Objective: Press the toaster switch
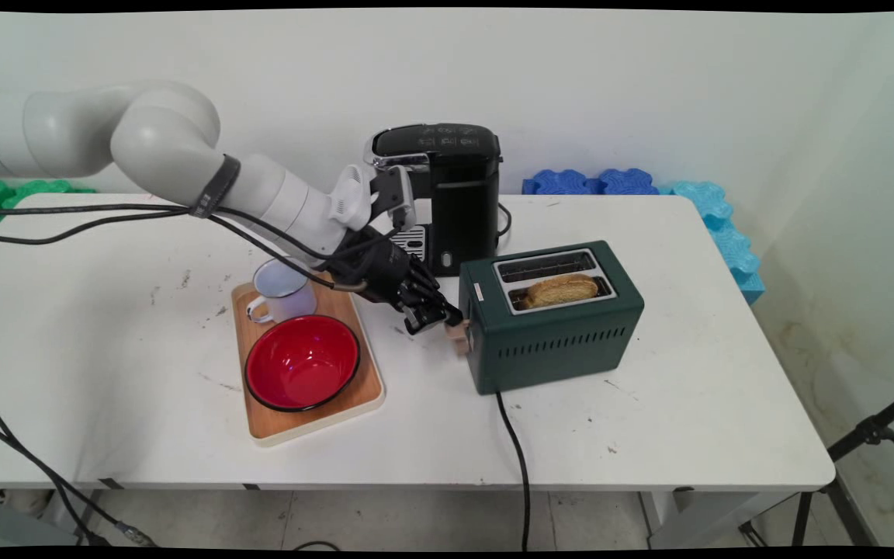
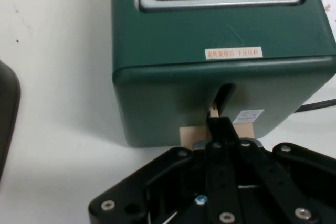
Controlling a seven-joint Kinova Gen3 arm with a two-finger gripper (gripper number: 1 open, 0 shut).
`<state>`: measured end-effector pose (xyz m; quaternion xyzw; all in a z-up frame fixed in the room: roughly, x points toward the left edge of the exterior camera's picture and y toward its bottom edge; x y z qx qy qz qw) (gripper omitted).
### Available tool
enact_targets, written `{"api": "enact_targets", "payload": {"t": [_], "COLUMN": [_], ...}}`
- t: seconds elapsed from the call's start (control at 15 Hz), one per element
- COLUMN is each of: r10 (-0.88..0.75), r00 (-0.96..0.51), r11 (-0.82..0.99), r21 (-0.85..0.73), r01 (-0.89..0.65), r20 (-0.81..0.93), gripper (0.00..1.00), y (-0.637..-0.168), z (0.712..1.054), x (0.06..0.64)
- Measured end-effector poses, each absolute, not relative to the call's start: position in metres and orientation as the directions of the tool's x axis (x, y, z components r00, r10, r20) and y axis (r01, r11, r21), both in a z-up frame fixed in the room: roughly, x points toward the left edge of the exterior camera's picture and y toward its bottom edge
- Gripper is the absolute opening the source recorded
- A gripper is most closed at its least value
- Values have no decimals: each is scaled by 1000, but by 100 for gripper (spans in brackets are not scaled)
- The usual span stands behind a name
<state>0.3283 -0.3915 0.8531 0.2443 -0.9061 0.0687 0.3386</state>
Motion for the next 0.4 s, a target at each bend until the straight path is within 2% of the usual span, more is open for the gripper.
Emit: {"api": "enact_targets", "payload": {"t": [0.4], "r10": [-419], "r00": [-634], "r11": [858], "r21": [55], "r01": [-511], "r20": [650], "gripper": [0], "y": [-390], "z": [846], "x": [327]}}
